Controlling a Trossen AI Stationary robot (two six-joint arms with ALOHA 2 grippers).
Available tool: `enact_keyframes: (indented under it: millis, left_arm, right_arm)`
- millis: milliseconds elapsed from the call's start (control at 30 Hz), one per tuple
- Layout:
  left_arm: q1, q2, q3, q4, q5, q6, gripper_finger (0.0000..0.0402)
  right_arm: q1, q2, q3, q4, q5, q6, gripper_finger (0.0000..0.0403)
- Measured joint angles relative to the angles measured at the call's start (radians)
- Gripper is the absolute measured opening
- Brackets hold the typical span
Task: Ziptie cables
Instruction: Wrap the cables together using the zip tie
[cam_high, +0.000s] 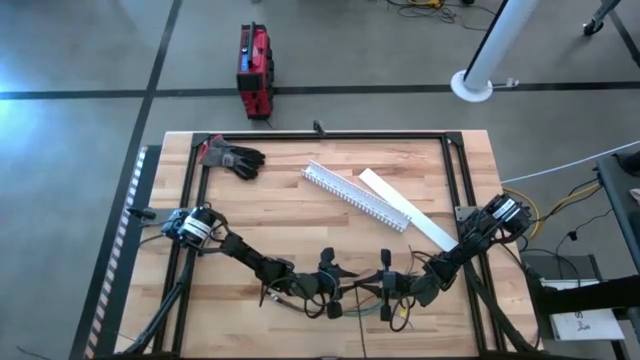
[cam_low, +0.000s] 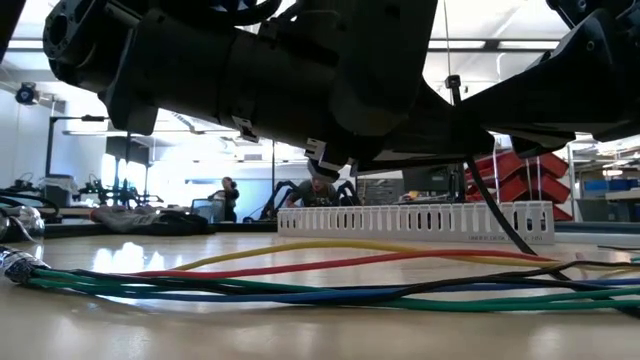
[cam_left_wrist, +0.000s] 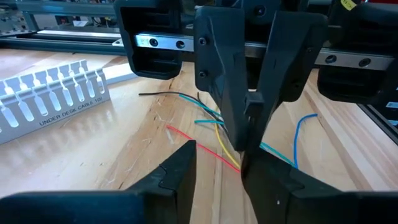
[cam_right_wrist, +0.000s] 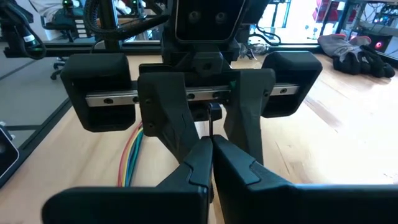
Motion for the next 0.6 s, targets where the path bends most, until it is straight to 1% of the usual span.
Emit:
enact_keyframes:
  millis: [100, 233, 300, 500, 600]
  left_arm:
    - [0.0, 0.0, 0.0, -0.001, 0.0, 0.0, 0.0085]
    - [-0.001, 0.004, 0.001, 0.0, 0.008, 0.0, 0.0025]
    - [-0.001, 0.005, 0.001, 0.0, 0.019, 0.0, 0.0007]
    - [-0.001, 0.005, 0.0, 0.0, 0.02, 0.001, 0.0001]
    - [-0.001, 0.005, 0.001, -0.001, 0.02, 0.001, 0.0001]
  right_arm:
    - [0.0, 0.0, 0.0, 0.0, 0.002, 0.0, 0.0]
    - [0.0, 0.0, 0.0, -0.002, 0.008, 0.0, 0.0]
    - [0.0, 0.0, 0.0, -0.002, 0.007, 0.0, 0.0]
    - [0.0, 0.0, 0.0, -0.001, 0.008, -0.044, 0.0]
    - [0.003, -0.004, 0.0, -0.002, 0.008, -0.07, 0.0014]
